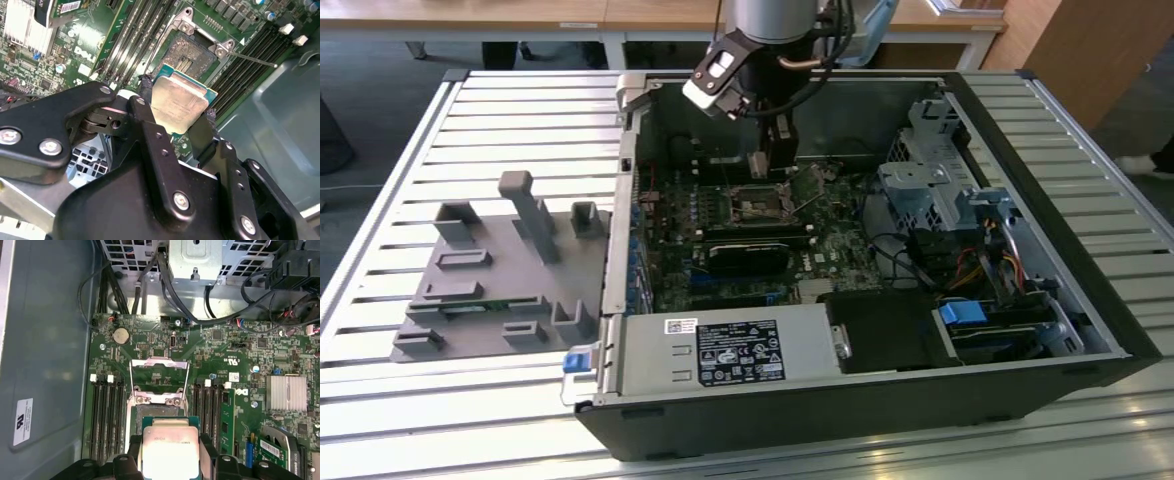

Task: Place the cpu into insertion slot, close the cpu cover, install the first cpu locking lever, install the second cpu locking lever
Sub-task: 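Place the cpu into insertion slot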

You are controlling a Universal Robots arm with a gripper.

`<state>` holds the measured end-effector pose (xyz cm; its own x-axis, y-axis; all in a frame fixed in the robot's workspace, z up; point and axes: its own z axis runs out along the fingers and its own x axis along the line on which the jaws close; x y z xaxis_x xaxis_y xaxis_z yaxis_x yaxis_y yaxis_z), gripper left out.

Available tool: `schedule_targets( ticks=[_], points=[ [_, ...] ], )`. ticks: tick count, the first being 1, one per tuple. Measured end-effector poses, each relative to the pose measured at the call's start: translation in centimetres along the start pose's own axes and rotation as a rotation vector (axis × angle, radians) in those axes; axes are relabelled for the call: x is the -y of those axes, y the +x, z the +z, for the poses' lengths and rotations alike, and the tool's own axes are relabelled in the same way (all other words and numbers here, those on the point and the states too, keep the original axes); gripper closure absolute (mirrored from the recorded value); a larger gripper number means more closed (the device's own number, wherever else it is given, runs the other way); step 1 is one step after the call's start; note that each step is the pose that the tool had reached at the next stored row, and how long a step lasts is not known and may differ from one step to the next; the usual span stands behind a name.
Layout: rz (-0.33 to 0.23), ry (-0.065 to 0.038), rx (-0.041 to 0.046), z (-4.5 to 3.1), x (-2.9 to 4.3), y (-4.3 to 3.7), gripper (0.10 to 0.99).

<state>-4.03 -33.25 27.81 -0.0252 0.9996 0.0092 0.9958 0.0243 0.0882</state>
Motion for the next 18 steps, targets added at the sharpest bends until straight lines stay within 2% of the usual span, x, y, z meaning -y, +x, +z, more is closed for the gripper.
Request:
schedule_targets(
  ticks=[6,10,18],
  points=[
    [0.000,-0.004,0.0000,0.83,0.29,0.00,0.549],
    [0.000,-0.002,0.0000,1.19,0.34,0.00,0.549],
    [0.000,0.002,0.0028,2.60,0.48,0.39,0.549]
  ],
)
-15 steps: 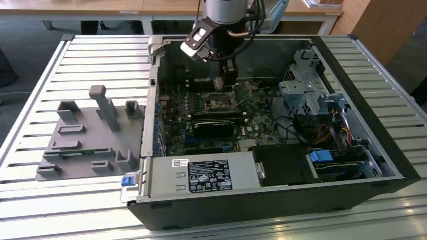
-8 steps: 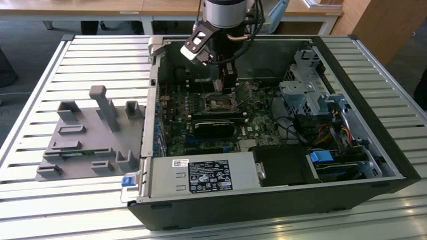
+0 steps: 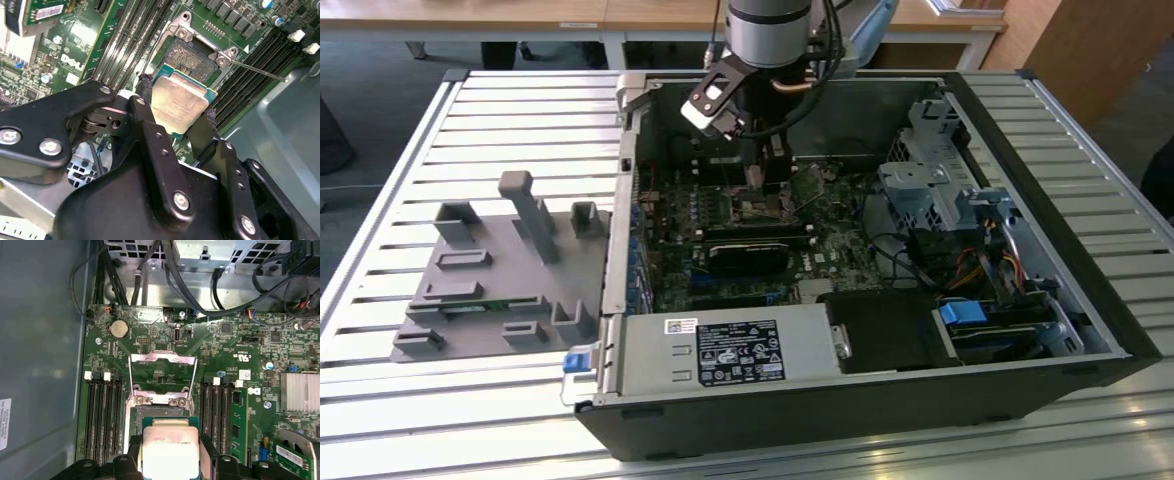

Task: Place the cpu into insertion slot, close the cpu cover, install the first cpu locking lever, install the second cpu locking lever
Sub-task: 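Place the cpu into insertion slot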

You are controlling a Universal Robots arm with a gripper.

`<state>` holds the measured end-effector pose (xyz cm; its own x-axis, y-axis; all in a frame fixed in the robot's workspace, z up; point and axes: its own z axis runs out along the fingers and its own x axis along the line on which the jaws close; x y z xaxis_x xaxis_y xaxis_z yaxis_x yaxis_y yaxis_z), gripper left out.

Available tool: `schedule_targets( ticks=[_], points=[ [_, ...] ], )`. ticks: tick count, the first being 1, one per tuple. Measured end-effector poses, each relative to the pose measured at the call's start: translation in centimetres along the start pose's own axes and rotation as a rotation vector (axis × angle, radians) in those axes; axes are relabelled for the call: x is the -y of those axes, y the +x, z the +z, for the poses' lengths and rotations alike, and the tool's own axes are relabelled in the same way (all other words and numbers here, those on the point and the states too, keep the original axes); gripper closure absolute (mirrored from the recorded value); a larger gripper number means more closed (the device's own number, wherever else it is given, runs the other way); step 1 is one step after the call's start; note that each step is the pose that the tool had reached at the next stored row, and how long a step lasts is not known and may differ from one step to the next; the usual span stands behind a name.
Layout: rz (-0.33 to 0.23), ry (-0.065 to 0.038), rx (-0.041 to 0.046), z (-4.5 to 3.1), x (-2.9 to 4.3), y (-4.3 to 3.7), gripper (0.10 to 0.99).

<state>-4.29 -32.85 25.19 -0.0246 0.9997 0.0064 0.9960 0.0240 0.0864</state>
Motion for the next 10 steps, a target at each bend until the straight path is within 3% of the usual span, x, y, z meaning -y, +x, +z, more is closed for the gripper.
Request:
schedule_targets(
  ticks=[10],
  points=[
    [0.000,0.000,0.0040,0.83,0.09,0.09,0.549]
  ],
)
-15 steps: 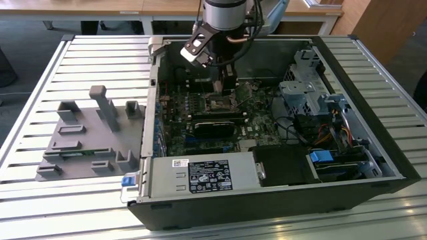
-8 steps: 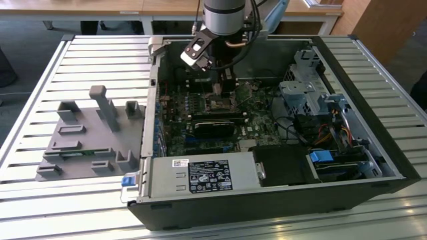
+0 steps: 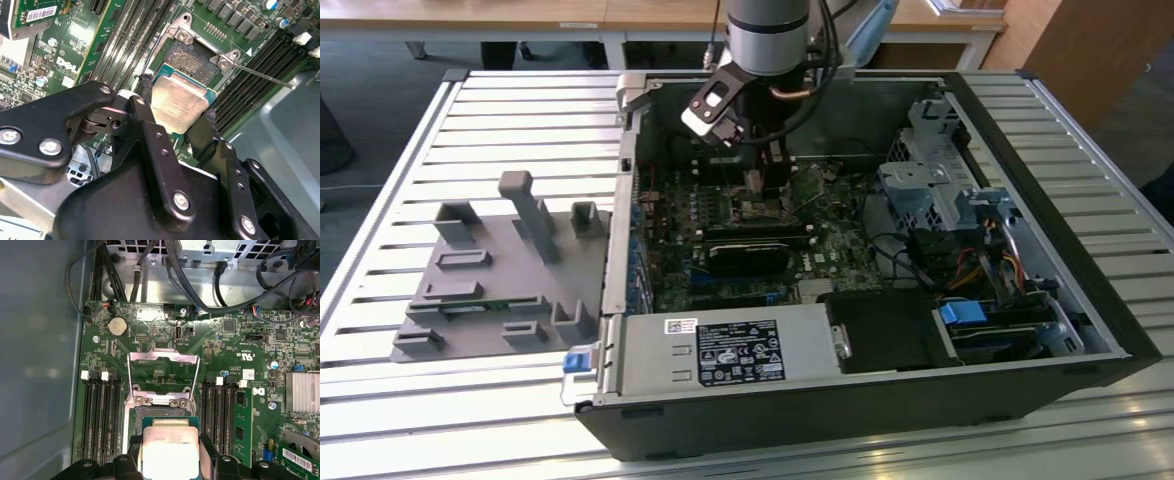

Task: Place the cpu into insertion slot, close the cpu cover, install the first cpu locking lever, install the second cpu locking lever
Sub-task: 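Place the cpu into insertion slot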

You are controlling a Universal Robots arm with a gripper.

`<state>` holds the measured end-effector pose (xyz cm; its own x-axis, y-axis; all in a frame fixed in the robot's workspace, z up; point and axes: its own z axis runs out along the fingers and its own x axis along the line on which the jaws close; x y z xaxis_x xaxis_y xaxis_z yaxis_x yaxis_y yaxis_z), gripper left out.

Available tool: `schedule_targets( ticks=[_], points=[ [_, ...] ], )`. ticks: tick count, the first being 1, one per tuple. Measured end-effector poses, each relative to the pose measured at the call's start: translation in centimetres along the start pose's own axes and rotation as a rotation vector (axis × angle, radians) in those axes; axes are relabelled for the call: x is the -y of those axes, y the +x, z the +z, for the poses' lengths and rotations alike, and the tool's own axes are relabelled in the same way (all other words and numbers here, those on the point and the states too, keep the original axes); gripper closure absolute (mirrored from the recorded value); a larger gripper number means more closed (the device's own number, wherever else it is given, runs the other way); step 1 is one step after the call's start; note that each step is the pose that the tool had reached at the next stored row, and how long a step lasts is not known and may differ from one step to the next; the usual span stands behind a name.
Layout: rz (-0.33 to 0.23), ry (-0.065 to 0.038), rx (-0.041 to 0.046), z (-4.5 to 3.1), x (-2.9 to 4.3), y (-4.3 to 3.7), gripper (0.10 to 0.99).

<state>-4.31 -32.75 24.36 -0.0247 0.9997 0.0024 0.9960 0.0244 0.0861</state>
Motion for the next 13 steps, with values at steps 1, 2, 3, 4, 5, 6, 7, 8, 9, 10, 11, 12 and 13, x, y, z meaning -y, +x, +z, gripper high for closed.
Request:
schedule_targets(
  ticks=[1,2,3,4,5,6,7,8,9,10,11,12,13],
  points=[
    [0.000,0.000,0.0002,0.04,0.01,0.00,0.549],
    [0.000,0.000,0.0004,0.08,0.01,0.01,0.549],
    [0.000,0.000,0.0006,0.12,0.01,0.01,0.549],
    [0.000,0.000,0.0010,0.17,0.02,0.02,0.549],
    [0.000,0.000,0.0013,0.21,0.02,0.02,0.549],
    [0.000,0.000,0.0017,0.25,0.02,0.03,0.549],
    [0.000,0.000,0.0020,0.29,0.03,0.03,0.549],
    [0.000,0.000,0.0023,0.33,0.03,0.03,0.549],
    [0.000,0.000,0.0025,0.37,0.03,0.04,0.549],
    [0.000,0.000,0.0027,0.41,0.04,0.04,0.549],
    [0.000,0.000,0.0028,0.45,0.04,0.04,0.549],
    [0.000,0.000,0.0029,0.49,0.04,0.04,0.549],
    [0.000,0.000,0.0031,0.53,0.05,0.04,0.549]
  ],
)
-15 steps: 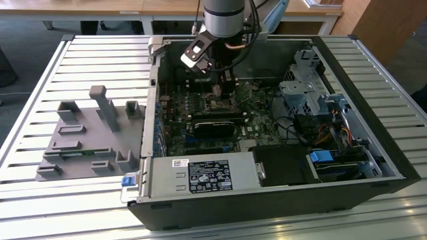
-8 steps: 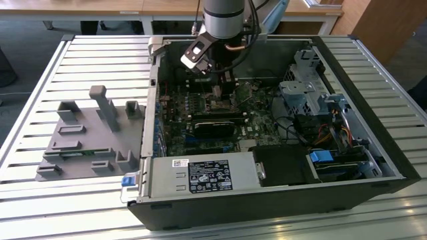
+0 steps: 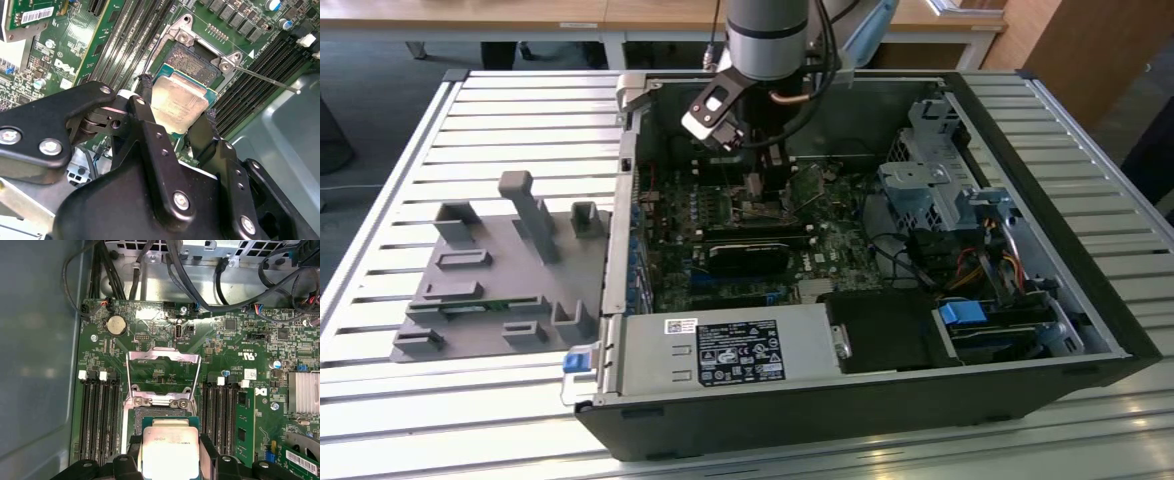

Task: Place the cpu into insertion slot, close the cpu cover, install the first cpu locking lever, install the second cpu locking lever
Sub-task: 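Place the cpu into insertion slot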

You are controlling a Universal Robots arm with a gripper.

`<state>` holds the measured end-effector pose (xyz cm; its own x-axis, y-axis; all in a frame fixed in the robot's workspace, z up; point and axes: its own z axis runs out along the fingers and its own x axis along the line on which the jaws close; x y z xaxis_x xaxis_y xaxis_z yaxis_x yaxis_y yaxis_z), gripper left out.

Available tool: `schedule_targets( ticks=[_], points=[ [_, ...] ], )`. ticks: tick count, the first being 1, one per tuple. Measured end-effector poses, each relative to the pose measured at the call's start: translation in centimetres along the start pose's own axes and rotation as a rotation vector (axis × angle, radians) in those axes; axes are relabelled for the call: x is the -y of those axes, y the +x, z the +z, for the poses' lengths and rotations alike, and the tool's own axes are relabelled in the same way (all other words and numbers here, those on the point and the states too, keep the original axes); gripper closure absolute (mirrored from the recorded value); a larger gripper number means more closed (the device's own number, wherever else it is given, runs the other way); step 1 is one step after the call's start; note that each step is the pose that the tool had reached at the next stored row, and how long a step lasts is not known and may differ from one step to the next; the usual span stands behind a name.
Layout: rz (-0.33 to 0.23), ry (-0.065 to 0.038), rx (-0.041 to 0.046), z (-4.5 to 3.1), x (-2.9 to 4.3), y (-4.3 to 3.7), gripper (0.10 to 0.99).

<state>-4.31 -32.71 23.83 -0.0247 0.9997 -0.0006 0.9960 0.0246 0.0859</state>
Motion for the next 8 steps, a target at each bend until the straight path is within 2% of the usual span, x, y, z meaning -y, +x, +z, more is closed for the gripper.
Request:
schedule_targets(
  ticks=[8],
  points=[
    [0.000,0.000,0.0017,0.32,0.03,0.01,0.549]
  ],
)
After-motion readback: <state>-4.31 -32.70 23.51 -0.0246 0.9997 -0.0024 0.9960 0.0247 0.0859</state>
